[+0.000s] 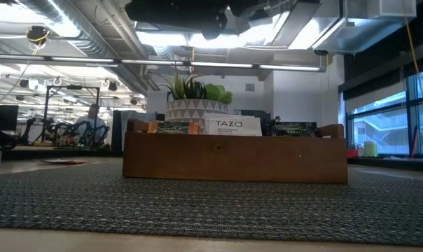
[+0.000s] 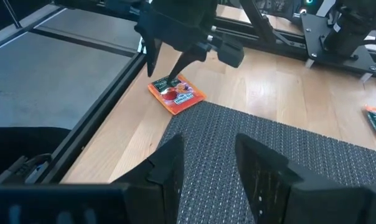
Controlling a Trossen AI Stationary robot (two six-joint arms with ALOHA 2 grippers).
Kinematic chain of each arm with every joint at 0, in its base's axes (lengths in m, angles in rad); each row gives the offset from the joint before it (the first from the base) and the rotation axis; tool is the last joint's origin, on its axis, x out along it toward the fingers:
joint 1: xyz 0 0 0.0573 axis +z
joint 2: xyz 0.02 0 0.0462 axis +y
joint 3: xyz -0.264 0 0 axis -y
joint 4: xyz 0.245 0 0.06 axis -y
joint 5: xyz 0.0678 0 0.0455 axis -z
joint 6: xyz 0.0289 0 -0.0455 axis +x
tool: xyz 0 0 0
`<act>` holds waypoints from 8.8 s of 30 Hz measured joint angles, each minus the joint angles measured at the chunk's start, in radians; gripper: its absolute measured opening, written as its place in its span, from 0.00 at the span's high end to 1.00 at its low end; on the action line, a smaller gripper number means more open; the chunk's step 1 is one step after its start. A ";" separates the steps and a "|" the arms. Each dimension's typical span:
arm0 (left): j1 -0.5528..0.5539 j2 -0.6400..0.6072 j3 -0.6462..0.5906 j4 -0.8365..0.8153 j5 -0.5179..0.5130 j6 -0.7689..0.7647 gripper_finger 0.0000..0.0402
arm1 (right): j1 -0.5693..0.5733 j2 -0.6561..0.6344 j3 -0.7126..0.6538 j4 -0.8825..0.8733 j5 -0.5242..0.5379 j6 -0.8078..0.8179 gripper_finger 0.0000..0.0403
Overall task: Pick & Place Tea
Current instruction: Put the orange tea bag into the left section of the wooden organizer
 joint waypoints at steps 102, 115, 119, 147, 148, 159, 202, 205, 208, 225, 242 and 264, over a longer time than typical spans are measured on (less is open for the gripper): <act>0.086 0.097 0.048 0.011 -0.284 -0.402 0.68 | -0.008 0.163 0.000 0.211 -0.003 0.396 0.64; 0.081 0.013 0.048 0.010 -0.335 -0.018 0.68 | -0.011 0.162 0.001 0.157 -0.035 0.599 0.64; 0.080 -0.001 0.048 0.019 -0.288 0.362 0.68 | -0.012 0.162 0.001 0.156 -0.035 0.577 0.64; 0.194 0.008 -0.014 -0.024 -0.075 0.906 0.68 | -0.012 0.162 0.001 0.155 0.052 0.610 0.64; 0.194 0.008 -0.014 -0.021 -0.075 0.895 0.68 | -0.012 0.162 0.001 0.155 0.052 0.609 0.64; 0.194 0.068 -0.010 0.016 -0.065 0.742 0.68 | -0.012 0.162 0.001 0.152 0.052 0.605 0.64; 0.112 0.077 -0.015 0.050 -0.290 0.188 0.68 | 0.028 0.183 0.000 0.156 0.053 0.613 0.64; 0.112 0.077 -0.015 0.051 -0.290 0.193 0.68 | 0.034 0.216 0.019 0.179 0.052 0.634 0.64; 0.112 0.077 -0.015 0.051 -0.291 0.204 0.68 | 0.033 0.251 0.071 0.151 0.050 0.649 0.64; 0.106 0.077 -0.015 0.053 -0.298 0.272 0.68 | 0.022 0.430 0.404 -0.257 0.050 1.027 0.64; 0.106 0.079 -0.015 0.061 -0.402 0.224 0.68 | 0.007 0.432 0.404 -0.257 0.047 1.135 0.64; 0.076 0.193 -0.012 0.136 -0.537 0.146 0.68 | -0.009 0.432 0.404 -0.309 0.050 1.143 0.90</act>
